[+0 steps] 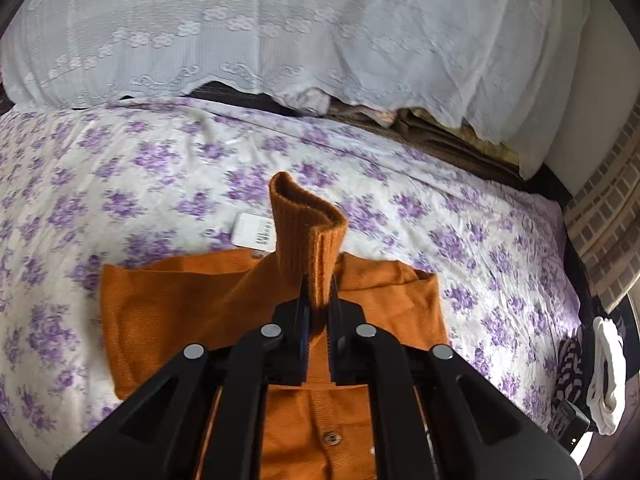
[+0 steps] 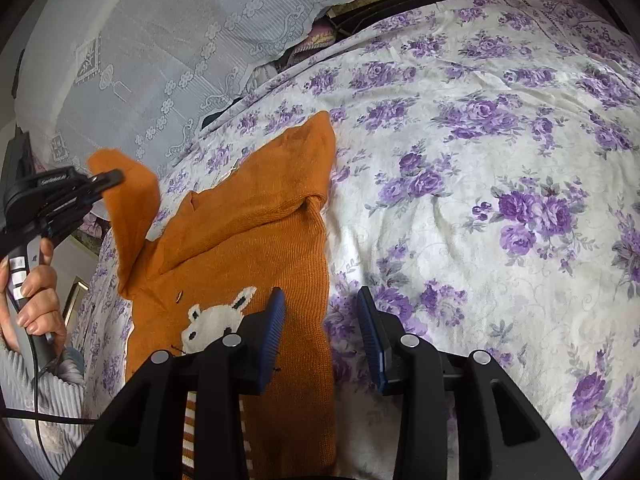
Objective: Fold small clothes
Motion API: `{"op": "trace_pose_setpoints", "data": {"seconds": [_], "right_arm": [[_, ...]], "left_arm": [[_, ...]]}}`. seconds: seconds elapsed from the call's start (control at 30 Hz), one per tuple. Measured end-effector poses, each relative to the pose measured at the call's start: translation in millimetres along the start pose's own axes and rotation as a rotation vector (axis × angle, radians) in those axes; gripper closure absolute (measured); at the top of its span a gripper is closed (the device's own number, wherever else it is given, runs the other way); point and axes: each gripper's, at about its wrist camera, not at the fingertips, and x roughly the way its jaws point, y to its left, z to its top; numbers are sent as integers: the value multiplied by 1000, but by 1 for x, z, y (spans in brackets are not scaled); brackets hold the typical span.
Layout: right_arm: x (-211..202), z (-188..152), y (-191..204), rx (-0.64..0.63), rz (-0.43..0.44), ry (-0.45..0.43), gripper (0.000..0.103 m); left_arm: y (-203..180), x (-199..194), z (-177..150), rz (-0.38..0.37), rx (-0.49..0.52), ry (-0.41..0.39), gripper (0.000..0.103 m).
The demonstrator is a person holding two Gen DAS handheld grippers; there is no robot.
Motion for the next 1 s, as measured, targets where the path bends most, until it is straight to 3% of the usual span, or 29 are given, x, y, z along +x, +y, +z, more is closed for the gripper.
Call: {"op": "trace_pose_setpoints", "data": {"seconds": [0.33,0.37,0.43,0.5,0.57,0.7,0.8,0.9,1.0], "right_arm": [[2,1,-1,1,8,1,64],[2,1,-1,1,10,2,64],[2,1,-3,3,15,2,64],[2,2,-3,4,18,3,64],[2,2,-4,3,21,1,64],[-2,2,-4,7,40,-12,64],[-14,7,-4,23,83,-60,64],[-24,24,2,43,152,-101,64],[-11,53,19,34,180,-75,65]], "left_arm": [[-42,69,-32,-8,80,145,96],[-42,71,-35,-13,80,151,93],[-39,66,-38,-18,80,146,76],[-32,50,-36,-14,83,108,50],[-26,35,-34,-3,95,69,45],[5,-2,-31,54,113,2,34],[38,-16,-31,161,103,-26,32],[81,-17,-32,232,35,4,32],[113,-9,-33,273,-20,39,32]]}}
